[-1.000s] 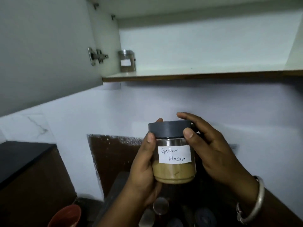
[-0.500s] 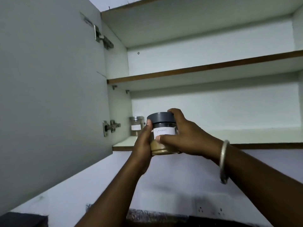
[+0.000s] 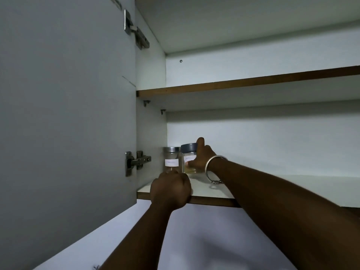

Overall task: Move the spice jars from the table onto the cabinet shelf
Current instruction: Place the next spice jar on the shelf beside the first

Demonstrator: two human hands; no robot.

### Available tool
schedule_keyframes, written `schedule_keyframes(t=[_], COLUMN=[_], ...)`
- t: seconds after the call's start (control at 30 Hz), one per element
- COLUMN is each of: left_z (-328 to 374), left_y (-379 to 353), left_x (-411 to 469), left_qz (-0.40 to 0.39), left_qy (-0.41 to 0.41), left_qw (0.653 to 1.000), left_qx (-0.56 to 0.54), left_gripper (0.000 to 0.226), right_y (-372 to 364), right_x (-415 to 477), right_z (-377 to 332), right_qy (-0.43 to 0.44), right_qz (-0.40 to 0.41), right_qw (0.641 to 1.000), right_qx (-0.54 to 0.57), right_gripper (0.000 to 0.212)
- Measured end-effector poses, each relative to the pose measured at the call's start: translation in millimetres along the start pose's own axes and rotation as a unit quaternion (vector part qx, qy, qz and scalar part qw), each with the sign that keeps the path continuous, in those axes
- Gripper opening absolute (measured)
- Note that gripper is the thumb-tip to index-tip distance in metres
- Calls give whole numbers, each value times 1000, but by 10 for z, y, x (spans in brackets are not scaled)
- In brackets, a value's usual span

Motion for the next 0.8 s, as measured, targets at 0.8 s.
schedule_keyframes(t=[0.8], left_z=[15], left_y=[12], left_x=[-30], left_qz=[13], left_qy=[5], left_qw=[1000], left_qx=[-20], left_gripper=[38], right_y=[106], right_x=[-236], right_z=[178], right_qy=[-133], right_qz=[-198], right_qw=[954], right_qx=[-182], right_gripper=[95])
Point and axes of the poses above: each hand's wrist, its own x-axis towards the middle knuckle, its own y-axis out of the back of the hand, z = x × y, the point moved 1 cm from there along x, towards the middle knuckle, and after that the axes turned 8 degrees about -z, right-handed, at the moved point
